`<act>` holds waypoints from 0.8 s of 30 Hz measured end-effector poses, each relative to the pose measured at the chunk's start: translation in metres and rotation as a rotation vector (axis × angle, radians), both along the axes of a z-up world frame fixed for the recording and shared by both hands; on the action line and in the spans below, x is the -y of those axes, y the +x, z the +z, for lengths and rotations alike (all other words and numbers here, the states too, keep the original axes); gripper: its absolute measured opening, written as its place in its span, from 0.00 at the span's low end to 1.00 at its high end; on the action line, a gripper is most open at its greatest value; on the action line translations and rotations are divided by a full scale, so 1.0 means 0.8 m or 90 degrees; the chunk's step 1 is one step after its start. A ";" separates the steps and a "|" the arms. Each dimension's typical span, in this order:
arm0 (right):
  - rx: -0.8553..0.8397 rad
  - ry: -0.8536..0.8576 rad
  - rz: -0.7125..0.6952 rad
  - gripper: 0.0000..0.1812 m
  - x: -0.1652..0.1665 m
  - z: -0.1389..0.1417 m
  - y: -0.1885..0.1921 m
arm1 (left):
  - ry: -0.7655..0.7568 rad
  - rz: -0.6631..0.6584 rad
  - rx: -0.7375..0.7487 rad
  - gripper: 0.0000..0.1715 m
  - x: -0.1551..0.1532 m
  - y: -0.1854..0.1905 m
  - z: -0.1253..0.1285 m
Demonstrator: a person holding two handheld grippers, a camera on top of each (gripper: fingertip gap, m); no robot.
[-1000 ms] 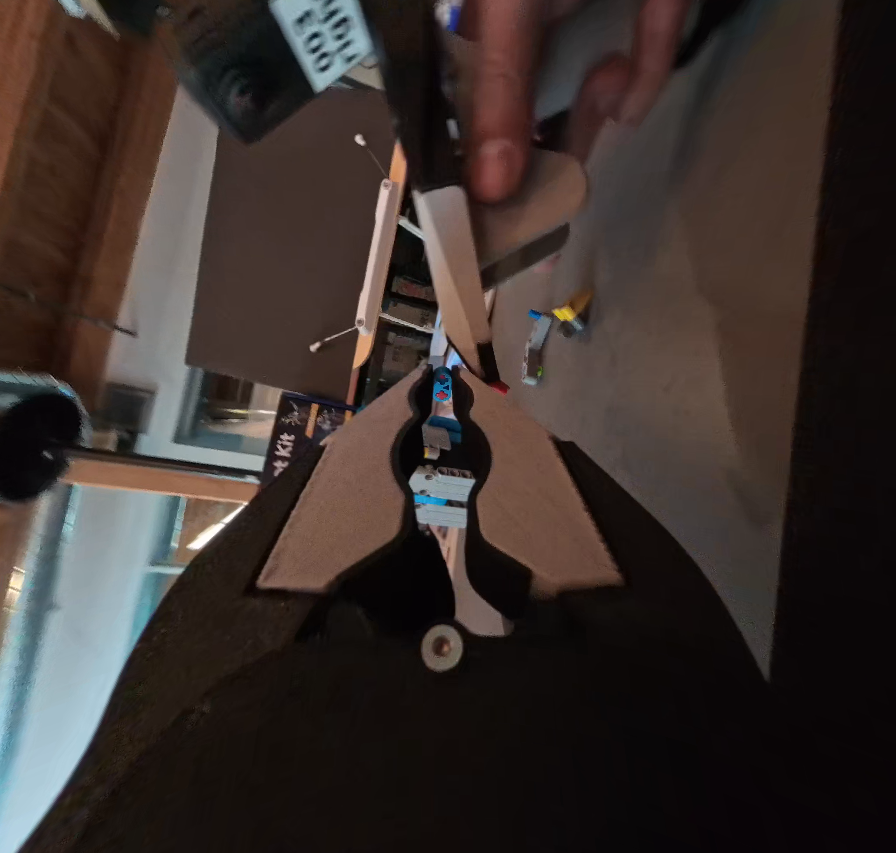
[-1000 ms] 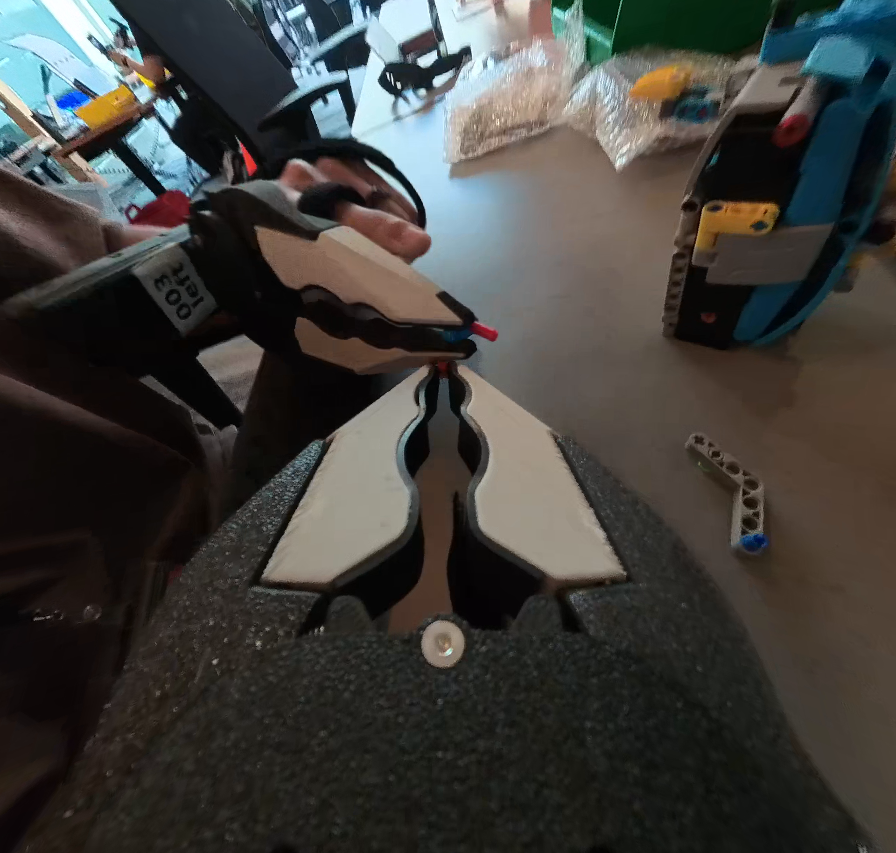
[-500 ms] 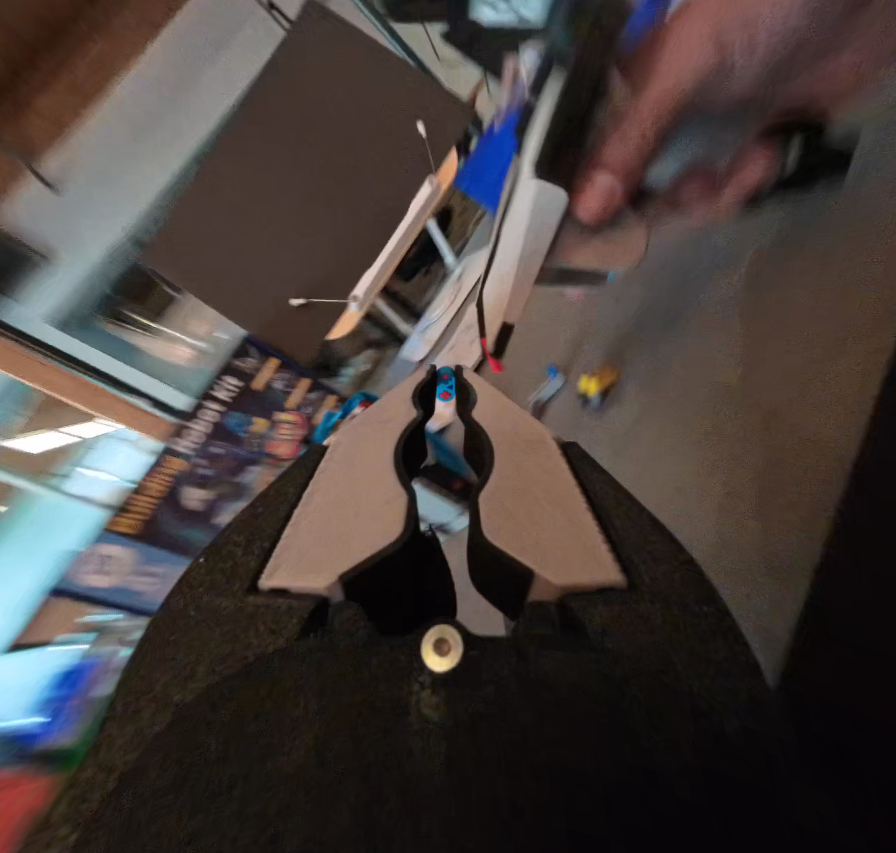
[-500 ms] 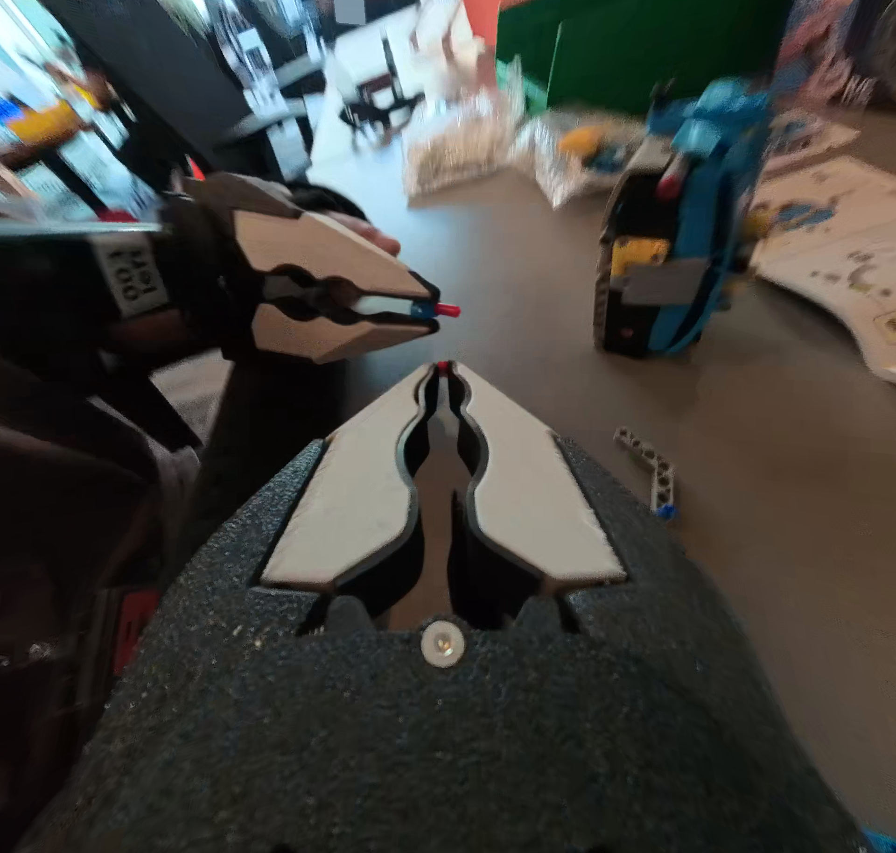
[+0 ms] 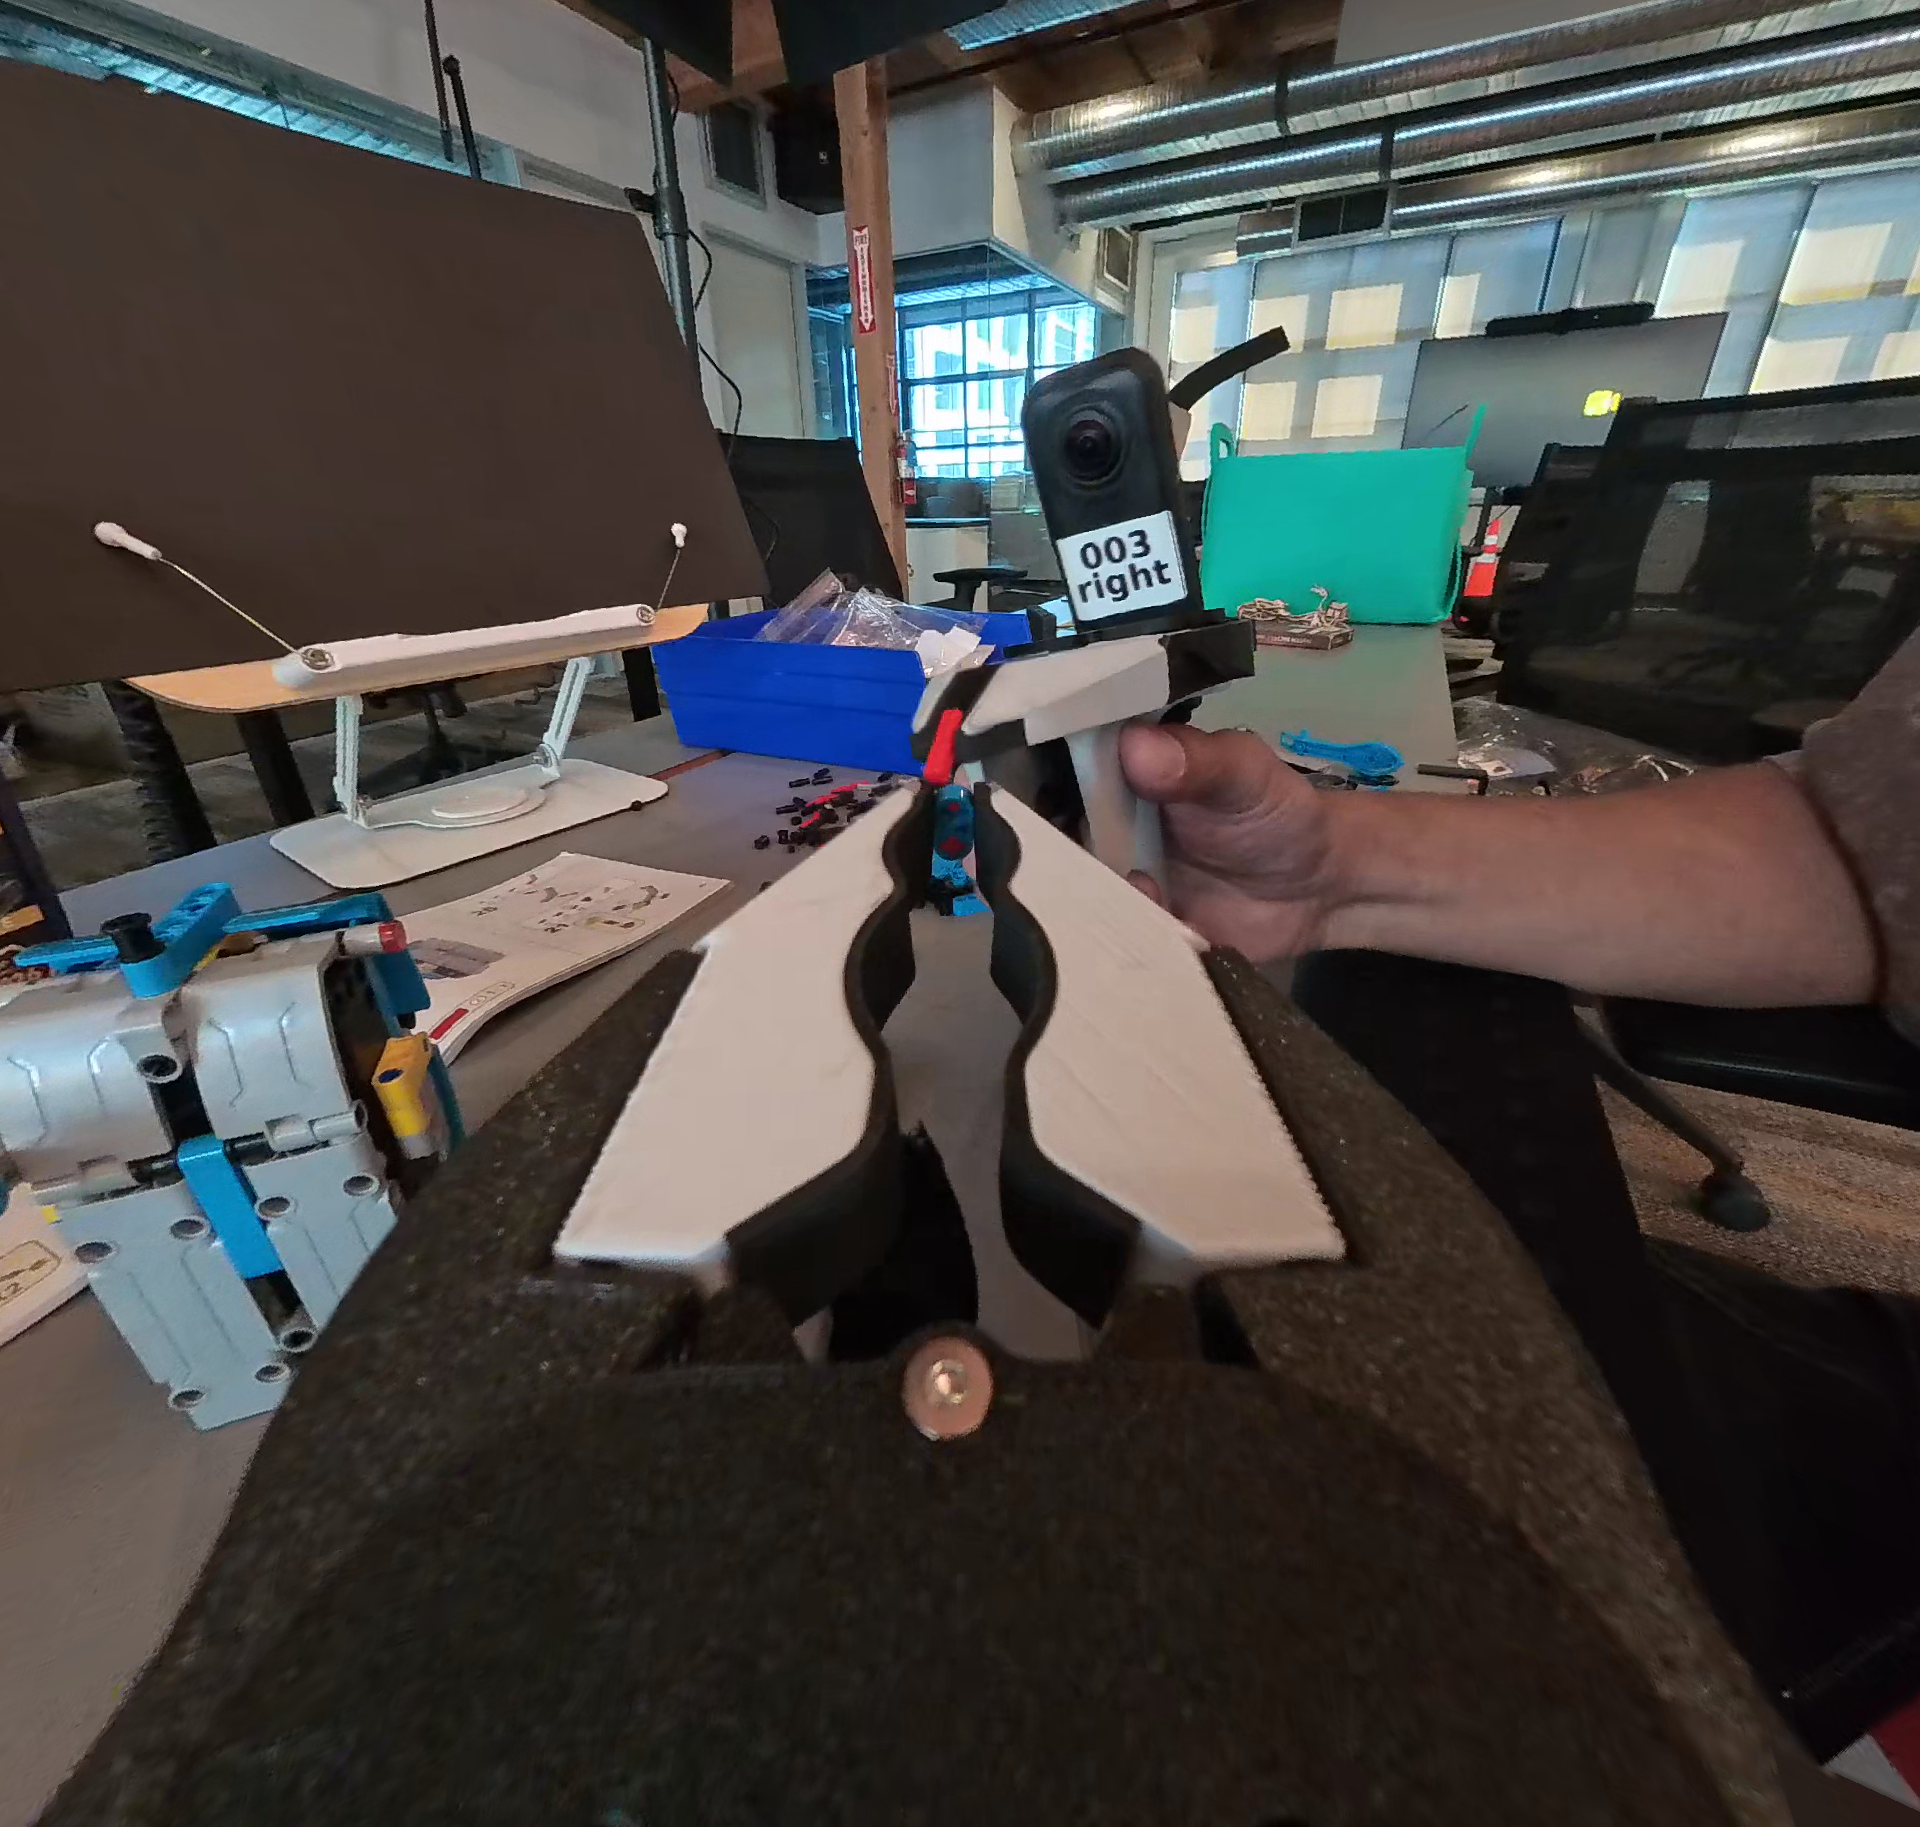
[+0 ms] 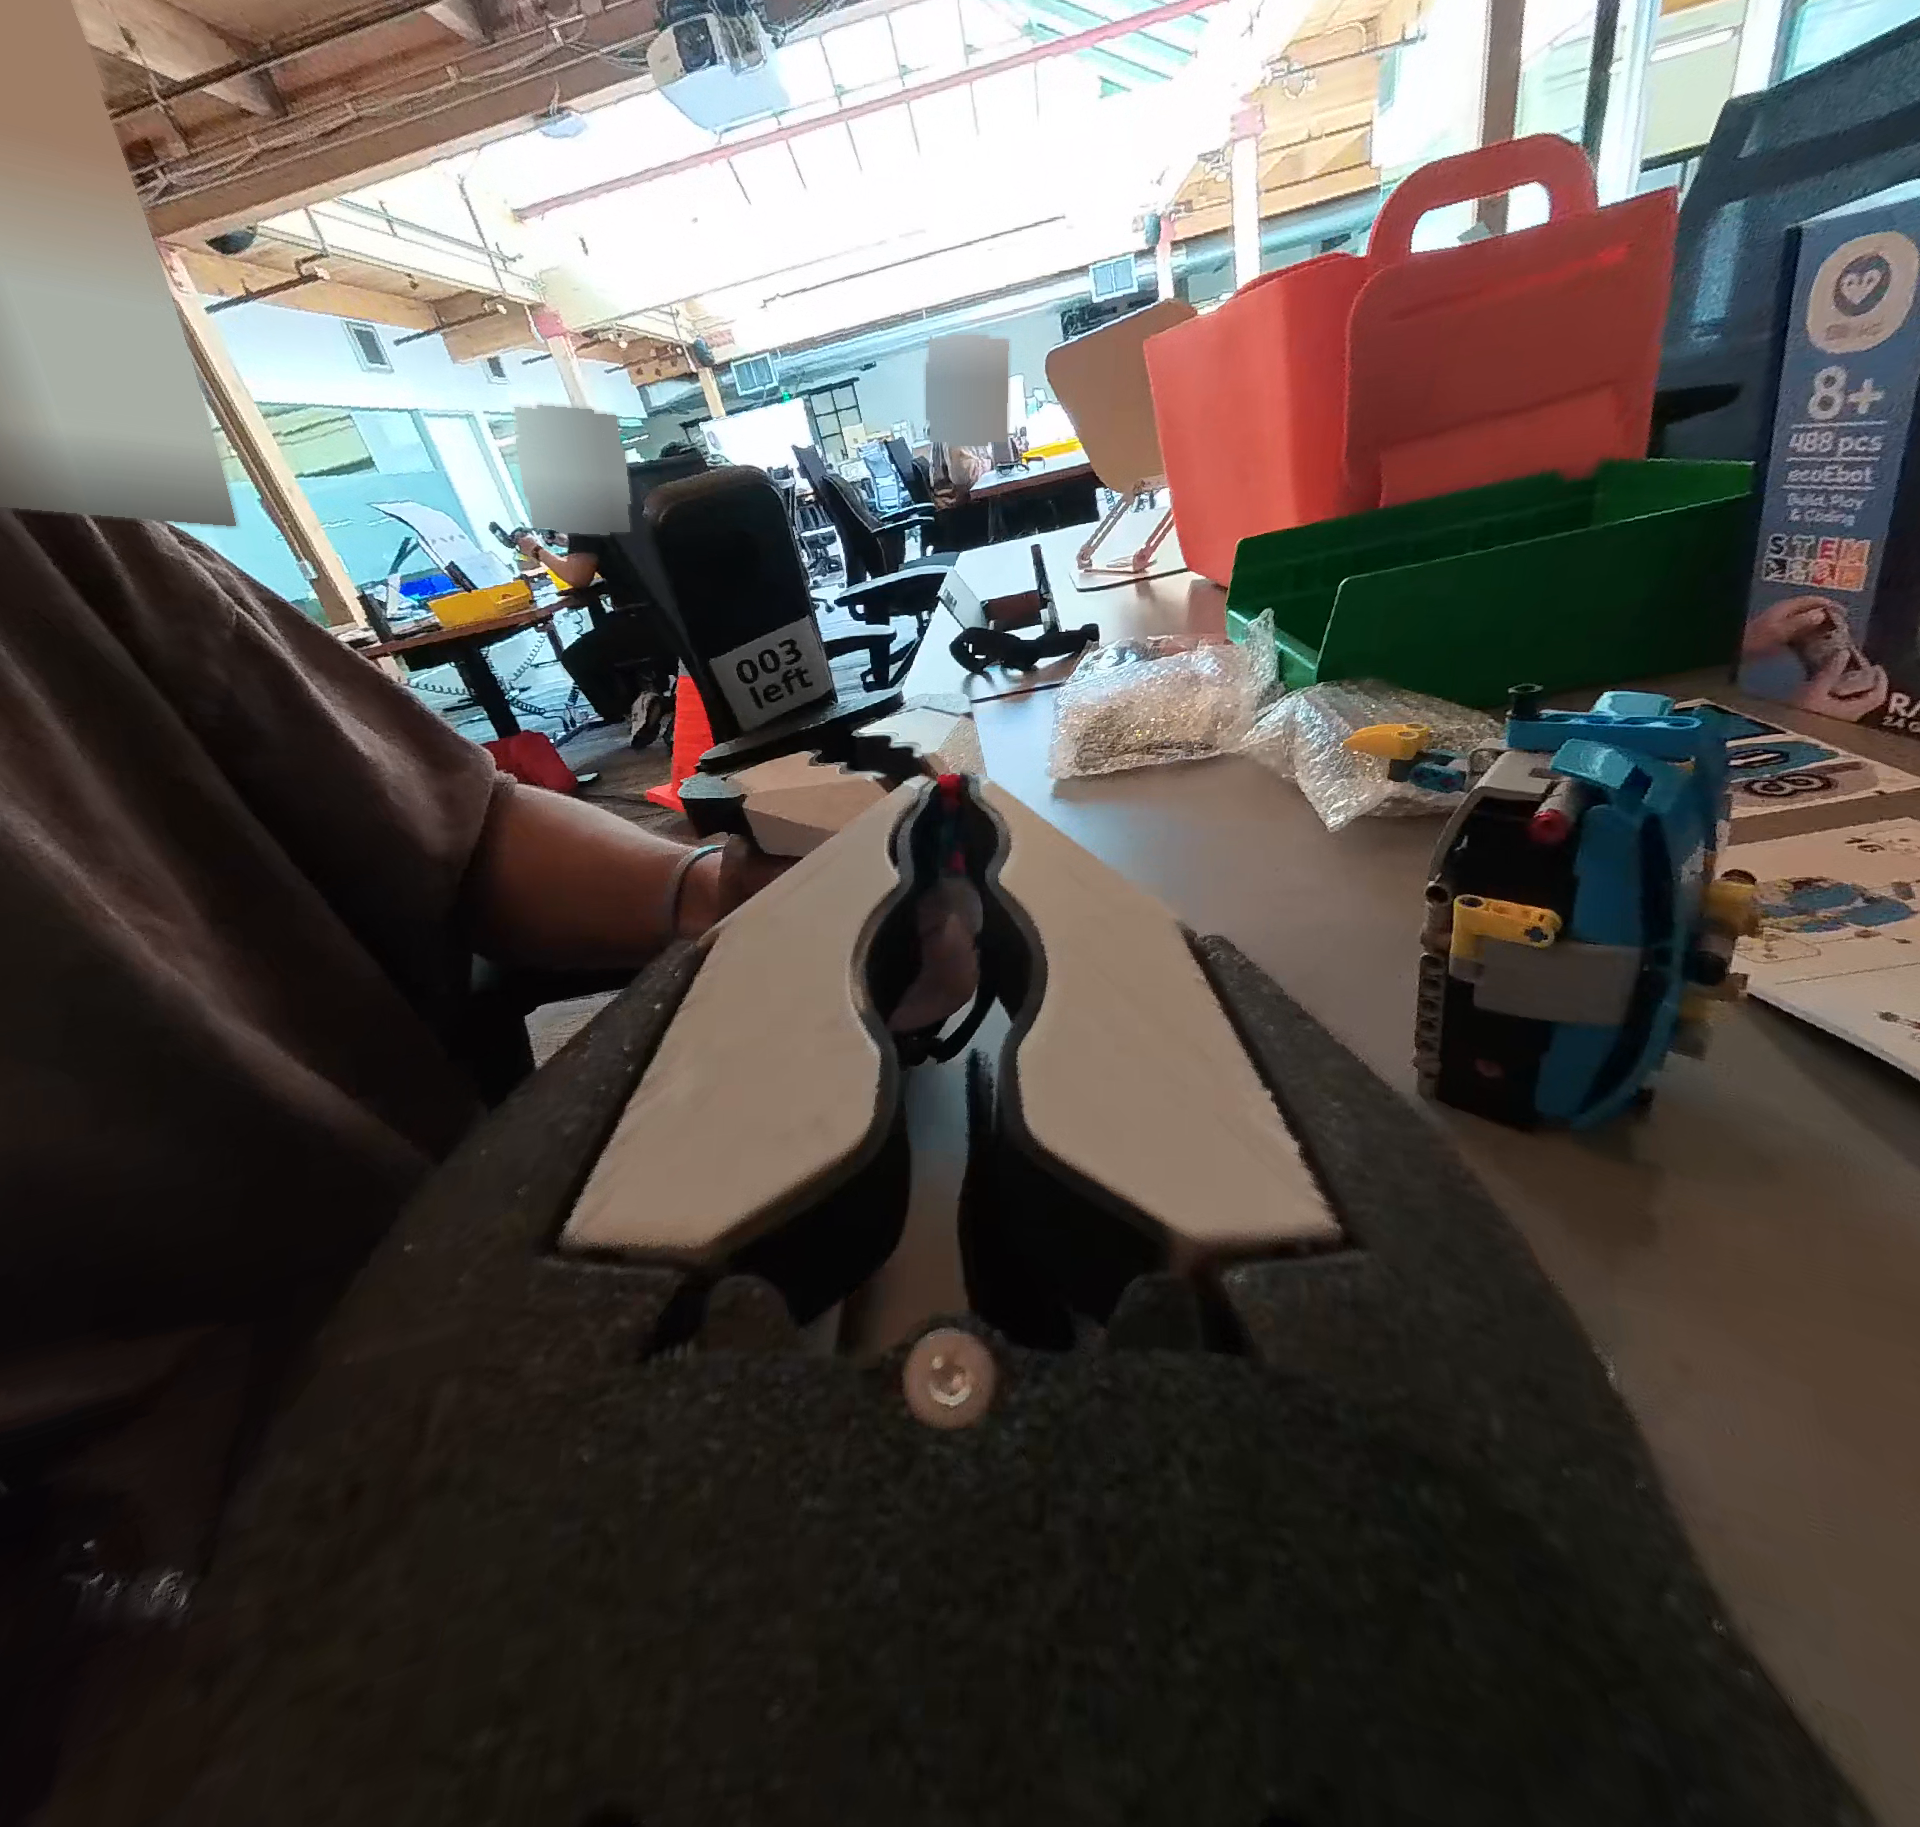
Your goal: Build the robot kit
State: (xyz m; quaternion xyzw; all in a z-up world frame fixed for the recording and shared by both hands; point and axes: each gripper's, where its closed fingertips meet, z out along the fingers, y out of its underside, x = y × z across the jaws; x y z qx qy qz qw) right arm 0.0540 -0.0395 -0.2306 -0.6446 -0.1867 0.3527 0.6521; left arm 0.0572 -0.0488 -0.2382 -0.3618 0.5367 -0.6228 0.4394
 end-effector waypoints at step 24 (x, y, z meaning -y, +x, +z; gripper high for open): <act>0.097 0.031 0.045 0.02 0.022 0.003 -0.018 | -0.284 -0.317 -0.070 0.04 0.016 -0.023 0.014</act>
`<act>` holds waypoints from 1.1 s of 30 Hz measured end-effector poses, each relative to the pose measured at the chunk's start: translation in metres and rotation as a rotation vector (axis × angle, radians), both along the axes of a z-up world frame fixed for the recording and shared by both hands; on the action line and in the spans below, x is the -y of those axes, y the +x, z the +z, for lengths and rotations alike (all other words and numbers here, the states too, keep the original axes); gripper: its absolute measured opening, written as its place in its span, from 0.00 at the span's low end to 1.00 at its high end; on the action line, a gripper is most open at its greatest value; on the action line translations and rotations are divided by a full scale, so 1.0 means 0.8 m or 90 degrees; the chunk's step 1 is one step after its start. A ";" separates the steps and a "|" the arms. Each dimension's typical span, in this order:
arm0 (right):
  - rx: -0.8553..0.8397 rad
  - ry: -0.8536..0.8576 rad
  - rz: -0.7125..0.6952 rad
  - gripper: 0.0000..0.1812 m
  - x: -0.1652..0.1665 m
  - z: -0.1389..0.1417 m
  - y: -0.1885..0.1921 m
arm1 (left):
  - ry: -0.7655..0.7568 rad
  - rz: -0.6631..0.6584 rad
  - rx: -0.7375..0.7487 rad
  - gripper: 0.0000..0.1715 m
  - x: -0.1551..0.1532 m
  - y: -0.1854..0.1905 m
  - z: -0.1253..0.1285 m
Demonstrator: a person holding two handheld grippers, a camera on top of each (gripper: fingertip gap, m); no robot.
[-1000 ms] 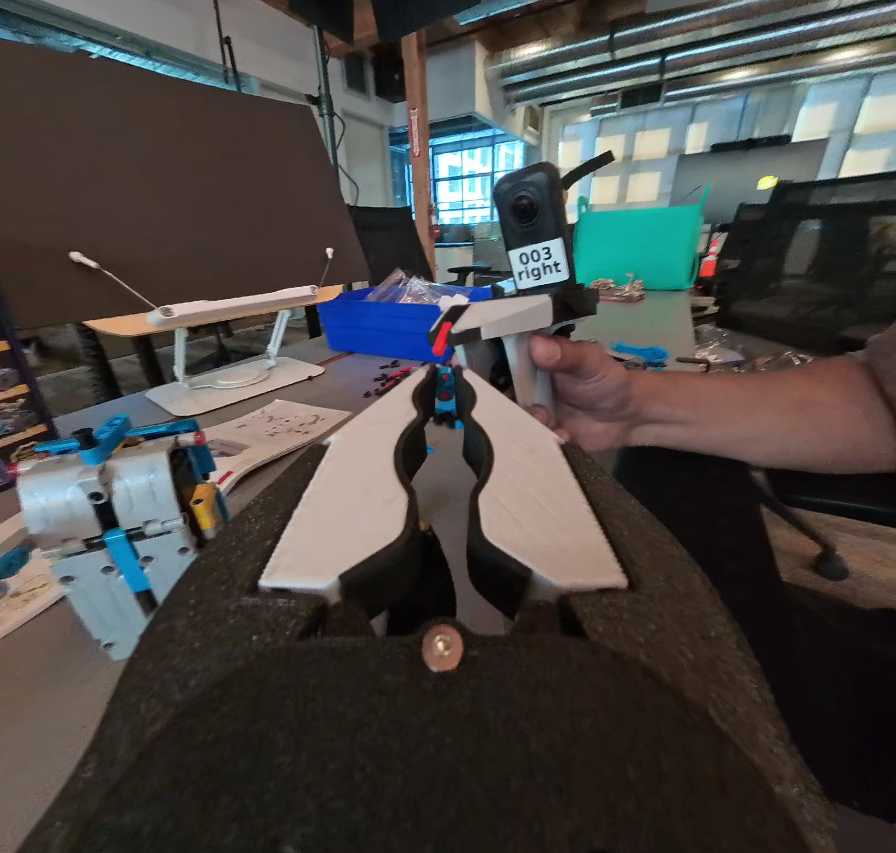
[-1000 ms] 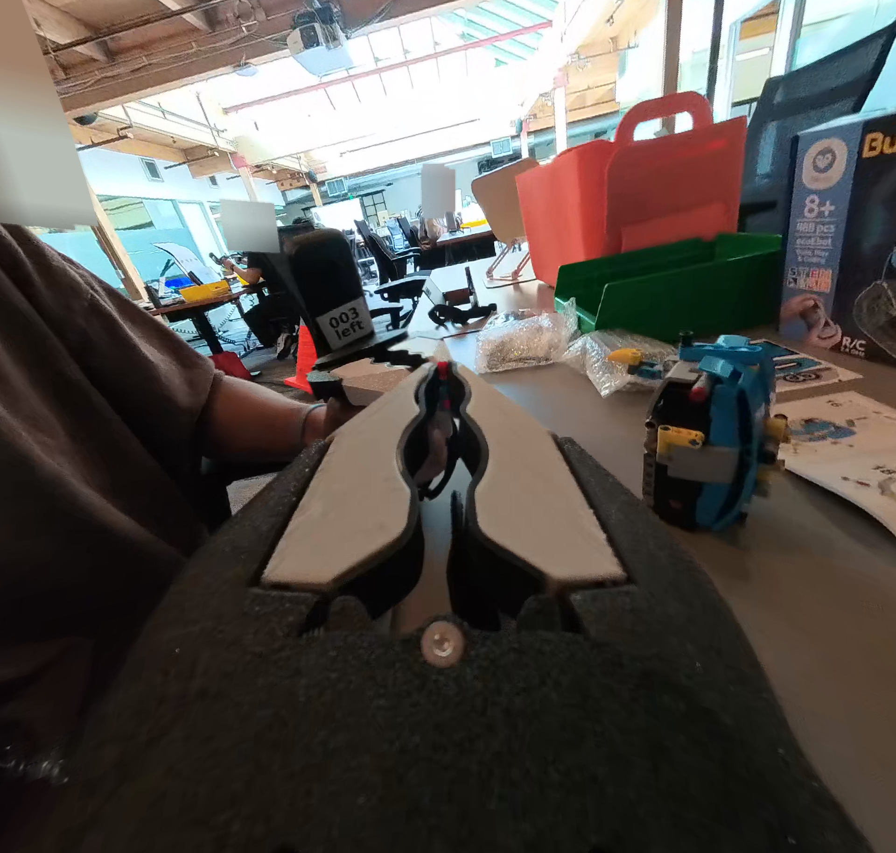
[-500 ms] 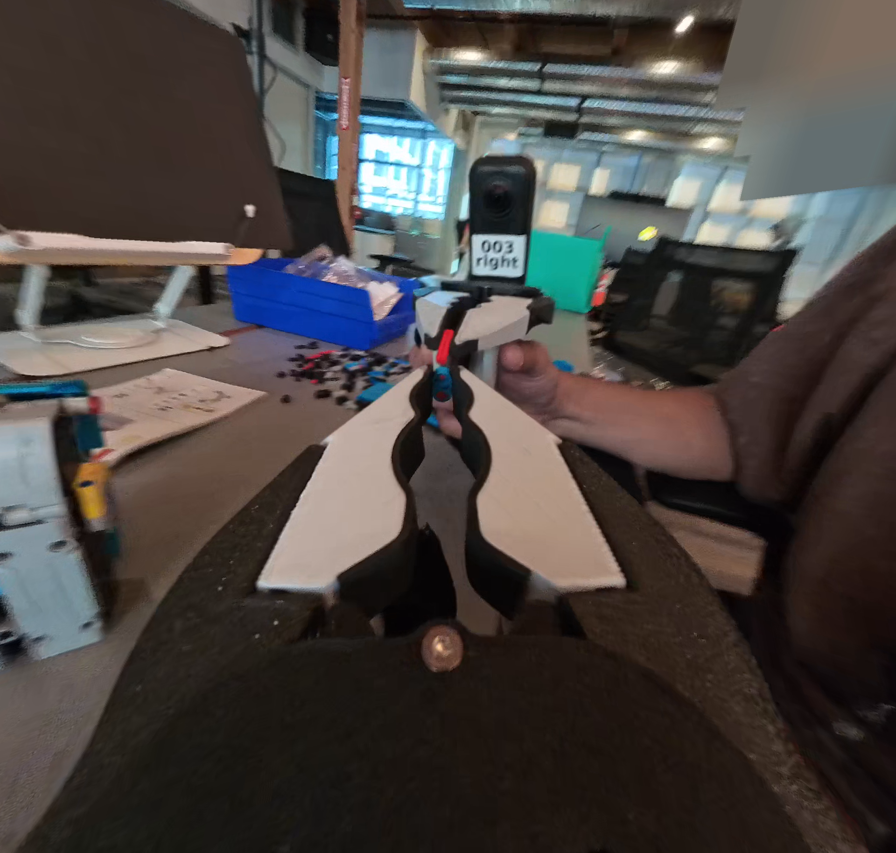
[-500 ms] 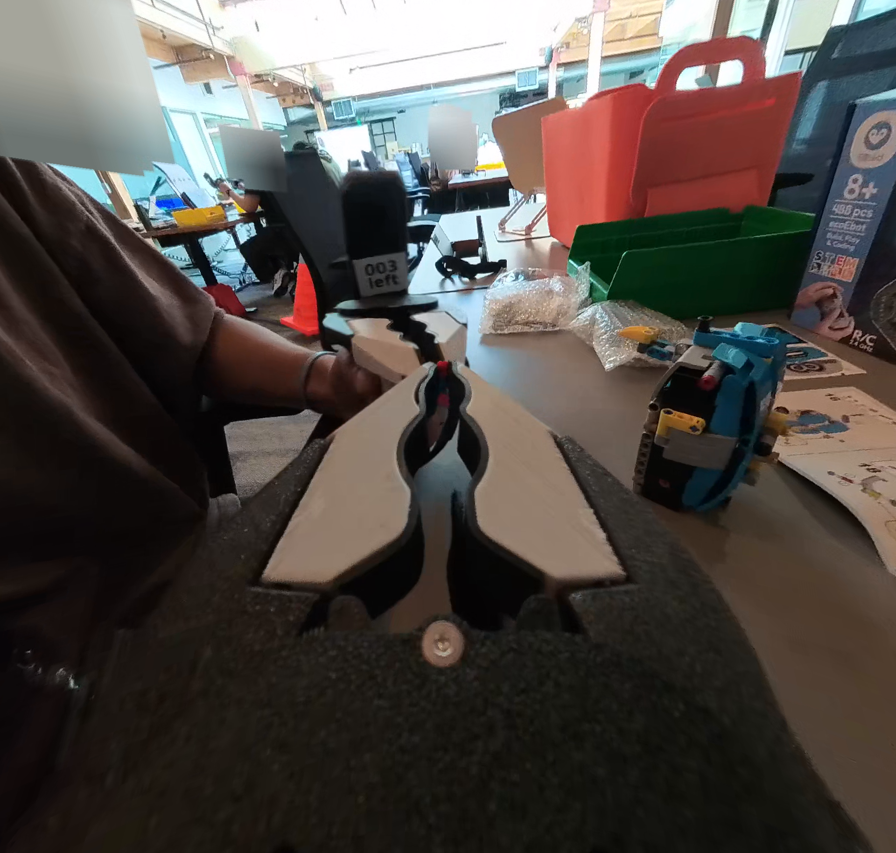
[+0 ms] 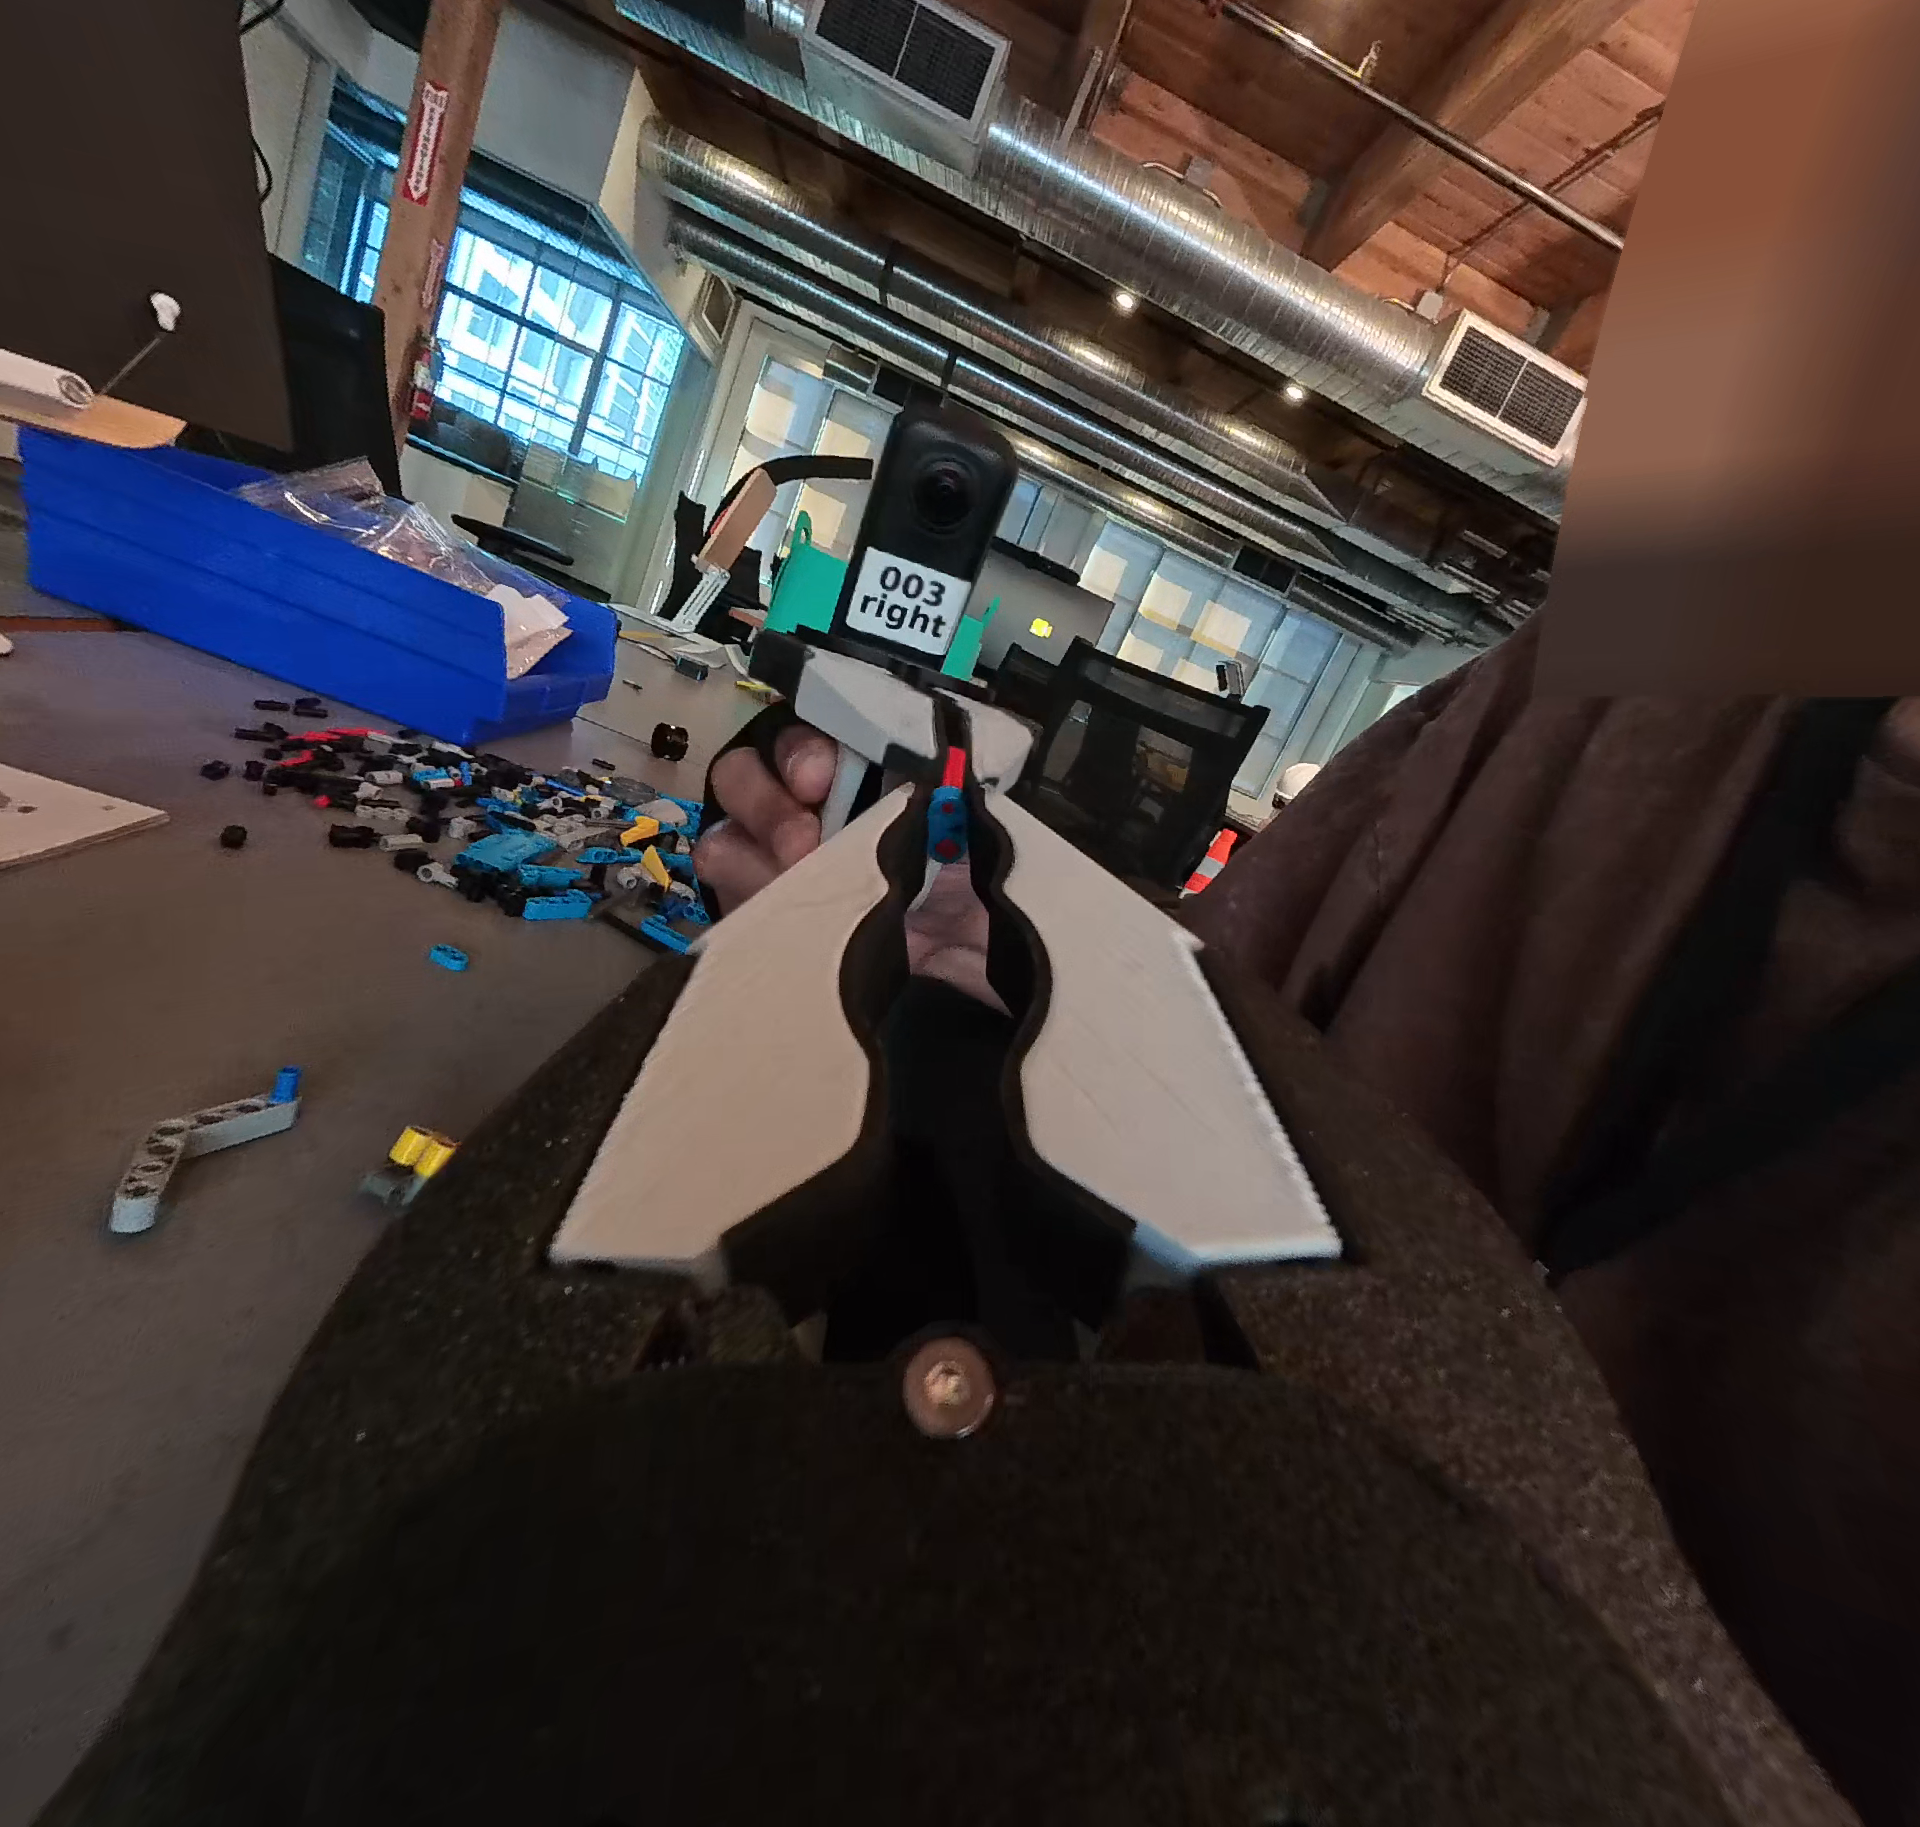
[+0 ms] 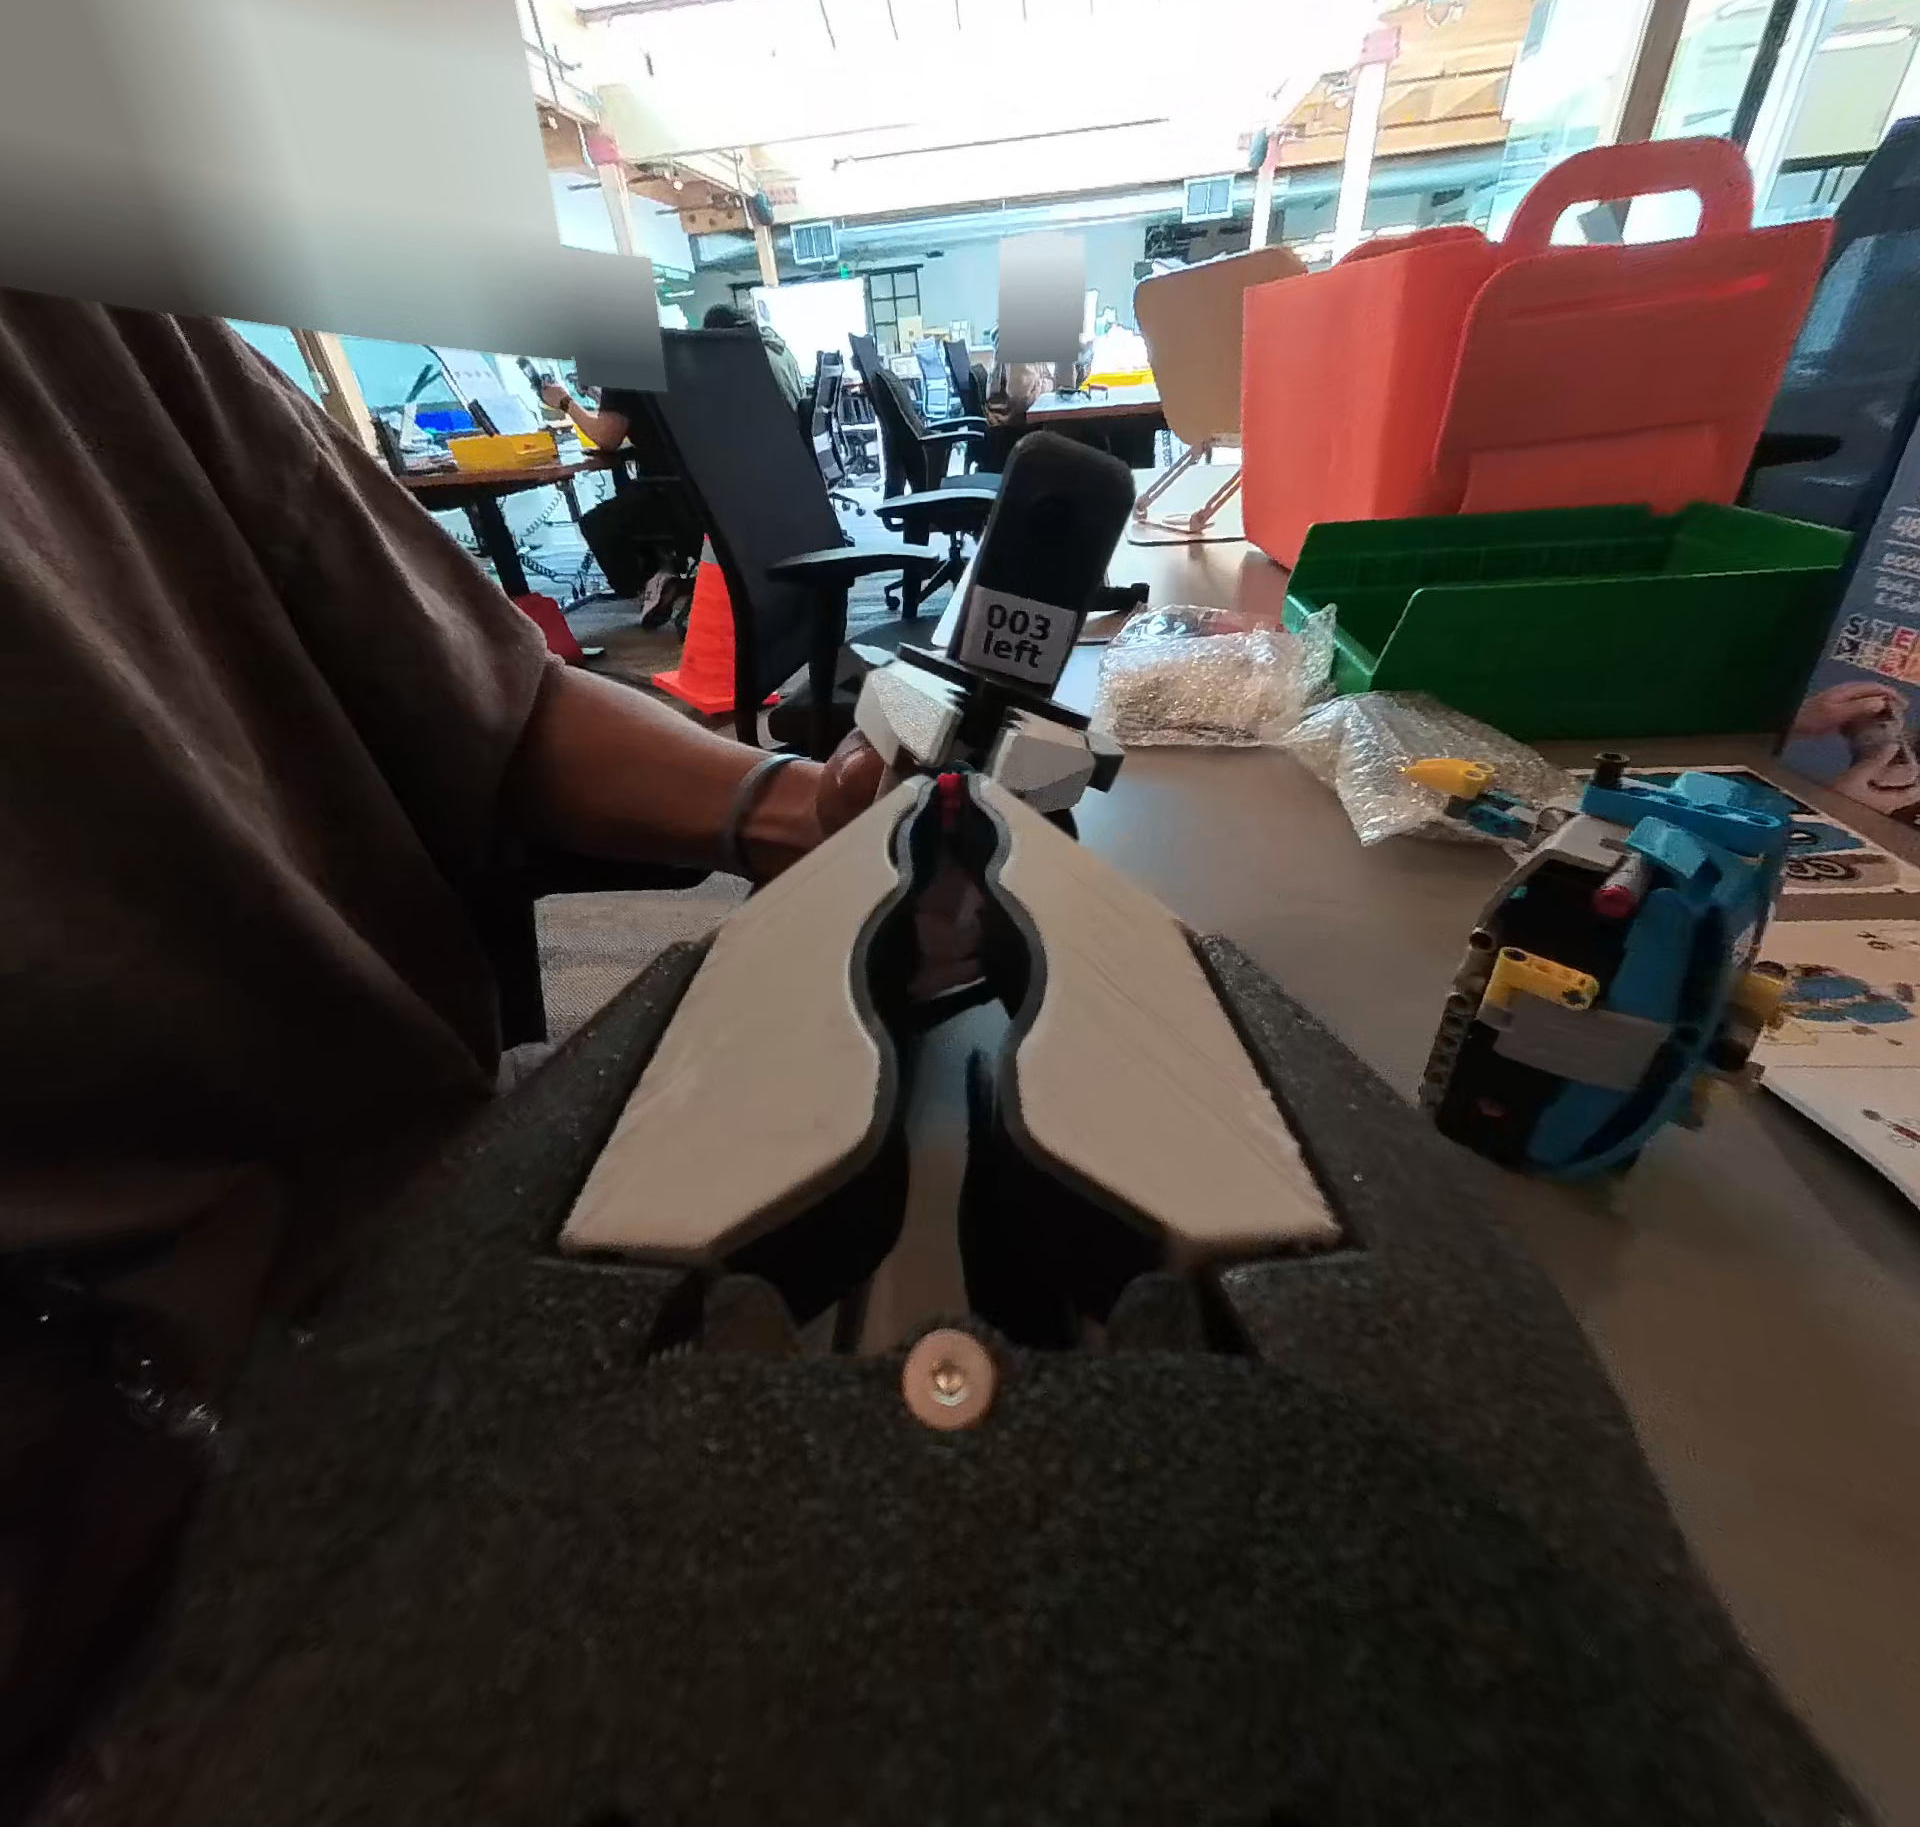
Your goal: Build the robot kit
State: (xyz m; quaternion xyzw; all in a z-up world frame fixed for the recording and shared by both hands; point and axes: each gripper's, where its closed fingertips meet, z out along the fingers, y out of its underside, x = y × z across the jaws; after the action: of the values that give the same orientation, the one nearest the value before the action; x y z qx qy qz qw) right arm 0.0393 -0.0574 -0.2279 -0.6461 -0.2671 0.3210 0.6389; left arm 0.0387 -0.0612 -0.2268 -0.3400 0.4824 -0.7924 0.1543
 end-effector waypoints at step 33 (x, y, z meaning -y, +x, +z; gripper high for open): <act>-0.052 -0.142 -0.158 0.02 -0.036 -0.044 0.070 | 0.761 0.139 -0.288 0.04 -0.092 -0.016 -0.170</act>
State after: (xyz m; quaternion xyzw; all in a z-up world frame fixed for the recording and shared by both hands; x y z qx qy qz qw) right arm 0.0950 -0.0286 -0.2631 -0.7275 -0.1222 0.2932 0.6082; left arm 0.0261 0.0125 -0.3629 -0.4011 0.8234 -0.2759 0.2915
